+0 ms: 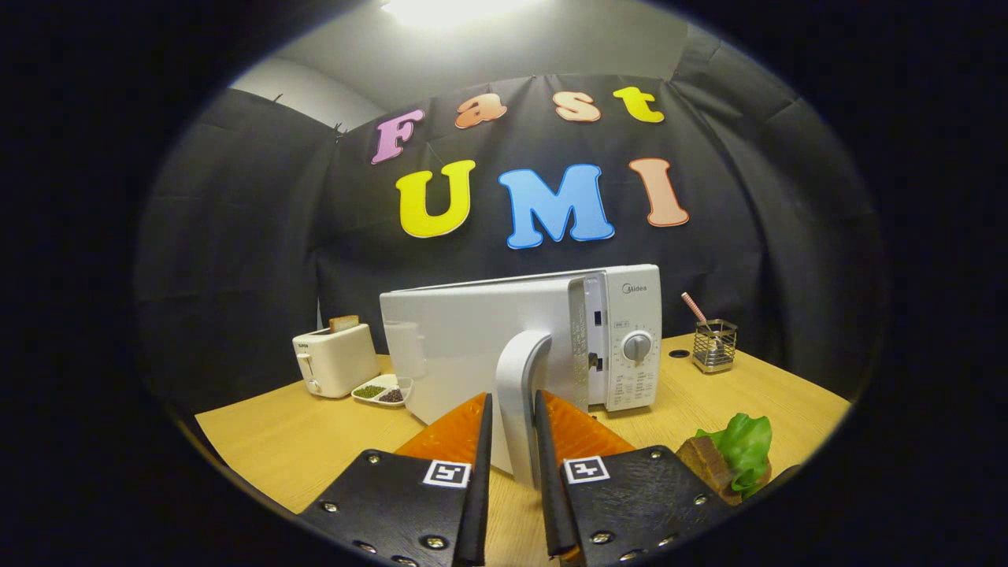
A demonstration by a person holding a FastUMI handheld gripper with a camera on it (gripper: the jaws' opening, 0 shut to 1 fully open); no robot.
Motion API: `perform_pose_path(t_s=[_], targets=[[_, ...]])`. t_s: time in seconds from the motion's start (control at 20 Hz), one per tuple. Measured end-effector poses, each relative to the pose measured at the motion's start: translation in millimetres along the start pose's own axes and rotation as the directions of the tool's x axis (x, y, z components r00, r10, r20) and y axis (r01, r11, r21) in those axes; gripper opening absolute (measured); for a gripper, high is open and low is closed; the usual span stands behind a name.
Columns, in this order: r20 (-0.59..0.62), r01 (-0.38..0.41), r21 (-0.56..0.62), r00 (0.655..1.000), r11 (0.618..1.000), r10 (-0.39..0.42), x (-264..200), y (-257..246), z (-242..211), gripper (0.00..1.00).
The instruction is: Open the microwave, put the food inside, and close the microwave door.
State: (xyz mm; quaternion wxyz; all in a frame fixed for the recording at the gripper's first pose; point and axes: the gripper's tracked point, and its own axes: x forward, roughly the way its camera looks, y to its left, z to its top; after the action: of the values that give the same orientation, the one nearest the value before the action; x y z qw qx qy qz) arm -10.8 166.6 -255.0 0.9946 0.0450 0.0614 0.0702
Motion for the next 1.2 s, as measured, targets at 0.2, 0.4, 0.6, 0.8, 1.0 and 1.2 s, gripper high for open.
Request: perform_pose_path(t_s=[0.2,0.4,0.6,0.8,1.0,1.2], targets=[[-0.003,-0.065,-0.012,0.998,0.998,0.065,-17.9,26.1,-5.1,0.29],[-0.016,-0.160,-0.022,0.987,0.987,0.159,-44.7,65.2,-9.6,0.29],[-0.021,-0.235,-0.052,0.972,0.971,0.234,-64.2,105.6,-15.8,0.29],[-0.044,-0.314,-0.064,0.949,0.947,0.311,-78.4,154.1,-29.6,0.29],[-0.069,-0.372,-0.052,0.927,0.927,0.369,-80.4,198.8,-43.4,0.29],[-0.080,-0.426,-0.023,0.903,0.905,0.423,-79.1,242.5,-49.1,0.29]])
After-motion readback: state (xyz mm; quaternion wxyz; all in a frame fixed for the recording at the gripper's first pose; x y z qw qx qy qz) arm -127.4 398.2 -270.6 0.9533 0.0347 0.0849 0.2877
